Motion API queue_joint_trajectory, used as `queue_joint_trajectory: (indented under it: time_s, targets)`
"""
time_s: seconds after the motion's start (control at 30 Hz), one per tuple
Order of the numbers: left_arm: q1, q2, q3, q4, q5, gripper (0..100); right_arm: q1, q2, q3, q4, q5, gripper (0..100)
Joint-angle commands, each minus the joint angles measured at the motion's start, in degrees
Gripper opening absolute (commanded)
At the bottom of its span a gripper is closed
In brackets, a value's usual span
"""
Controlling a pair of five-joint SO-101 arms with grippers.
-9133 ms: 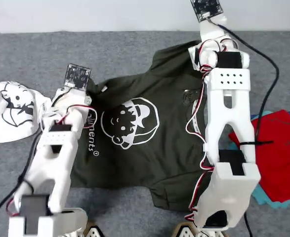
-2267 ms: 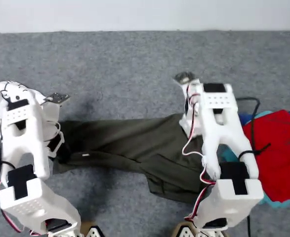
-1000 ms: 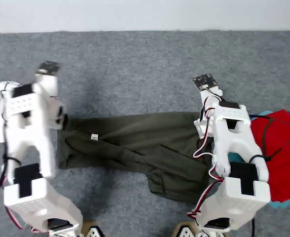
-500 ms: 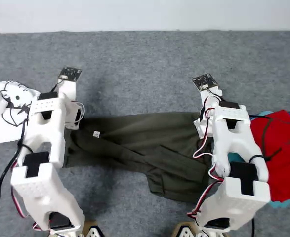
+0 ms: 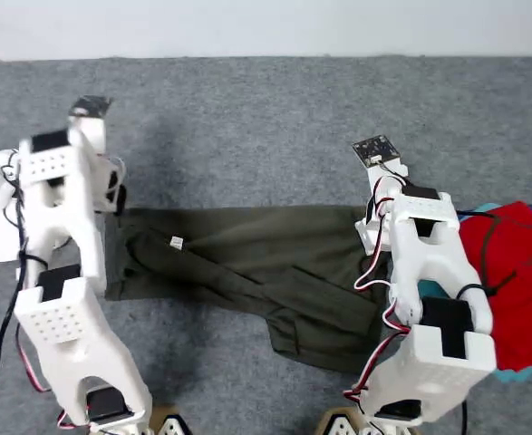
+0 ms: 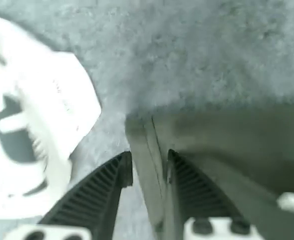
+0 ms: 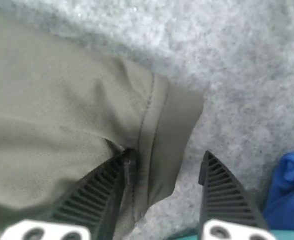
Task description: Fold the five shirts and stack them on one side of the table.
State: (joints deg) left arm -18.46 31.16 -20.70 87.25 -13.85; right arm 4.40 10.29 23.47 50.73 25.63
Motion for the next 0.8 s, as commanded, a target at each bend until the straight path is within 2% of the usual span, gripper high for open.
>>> queue_joint_trajectory:
  time_s: [0.0,0.17,0.3,0.43,0.53,0.77]
  targets:
    - [-0.26,-0.18,-12.7,13.1,0.0,12,-0.48,-3.03,-1.49,0.66,0.79,20.9]
    - [0.0,1.23,-13.58,12.13,0.35,12,-0.48,-3.03,-1.49,0.66,0.79,20.9]
    - [0.97,7.47,-12.18,7.74,0.88,12,-0.57,-3.03,-1.49,0.66,0.79,20.9]
    - [1.32,12.31,-12.35,1.49,4.75,12,-0.57,-3.03,-1.49,0.66,0.79,20.9]
    - [1.67,15.3,-13.67,0.62,4.75,12,-0.57,-3.03,-1.49,0.66,0.79,20.9]
    - [0.53,23.56,-25.98,0.62,4.75,12,-0.57,-3.03,-1.49,0.66,0.79,20.9]
